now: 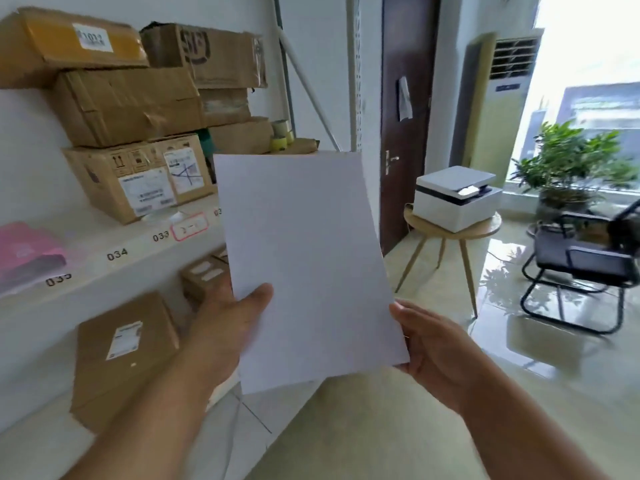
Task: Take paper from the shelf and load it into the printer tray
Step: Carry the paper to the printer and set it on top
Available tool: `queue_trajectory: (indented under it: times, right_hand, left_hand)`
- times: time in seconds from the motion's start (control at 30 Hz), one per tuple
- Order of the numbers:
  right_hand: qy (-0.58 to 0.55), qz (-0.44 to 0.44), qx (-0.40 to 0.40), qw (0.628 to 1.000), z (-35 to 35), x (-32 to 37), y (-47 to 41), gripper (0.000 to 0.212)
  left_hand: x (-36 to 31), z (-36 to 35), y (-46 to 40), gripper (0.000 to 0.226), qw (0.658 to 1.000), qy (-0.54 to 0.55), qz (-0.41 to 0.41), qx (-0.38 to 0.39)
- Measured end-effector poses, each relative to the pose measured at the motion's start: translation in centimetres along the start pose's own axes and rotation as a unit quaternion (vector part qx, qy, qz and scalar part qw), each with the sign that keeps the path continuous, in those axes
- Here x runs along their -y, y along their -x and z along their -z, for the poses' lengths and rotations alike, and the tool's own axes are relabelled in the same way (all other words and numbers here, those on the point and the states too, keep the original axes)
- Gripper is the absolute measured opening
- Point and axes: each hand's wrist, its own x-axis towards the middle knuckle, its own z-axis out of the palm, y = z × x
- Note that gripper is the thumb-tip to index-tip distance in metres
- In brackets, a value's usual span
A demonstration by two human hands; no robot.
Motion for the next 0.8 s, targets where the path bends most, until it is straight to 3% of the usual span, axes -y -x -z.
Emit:
queue_trajectory:
  times: [0.13, 0.2, 0.33, 0.43, 0.57, 0.8]
  right_hand:
    - [0.062, 0.038, -0.038, 0.997, 3.0, 2.2, -0.5, 0.033]
    - [0.061, 0.084, -0.106, 0.989, 3.5, 2.1, -1.1, 0.033]
    - [0.108, 0.179, -0.267, 0.941, 4.5, 1.3, -2.8, 0.018]
    - [0.128, 0.219, -0.331, 0.909, 5.1, 0.8, -4.3, 0.014]
    - [0.13, 0.238, -0.39, 0.88, 5.4, 0.6, -6.3, 0.011]
    - [0.112, 0.228, -0.443, 0.86, 7.6, 1.0, -8.8, 0.009]
  left_hand:
    - [0.9, -4.7, -2.9, 0.032, 0.992, -0.032, -0.018, 0.118]
    - [1.5, -7.3, -4.4, 0.033, 0.988, -0.03, -0.029, 0.148]
    - [1.9, -11.6, -7.1, 0.02, 0.981, -0.012, -0.029, 0.191]
    - [2.8, -13.6, -9.4, 0.041, 0.975, -0.023, -0.009, 0.222]
    - [4.4, -15.4, -12.8, 0.019, 0.968, -0.024, 0.022, 0.25]
    - [7.2, -19.1, -16.8, 0.026, 0.955, 0.006, 0.062, 0.289]
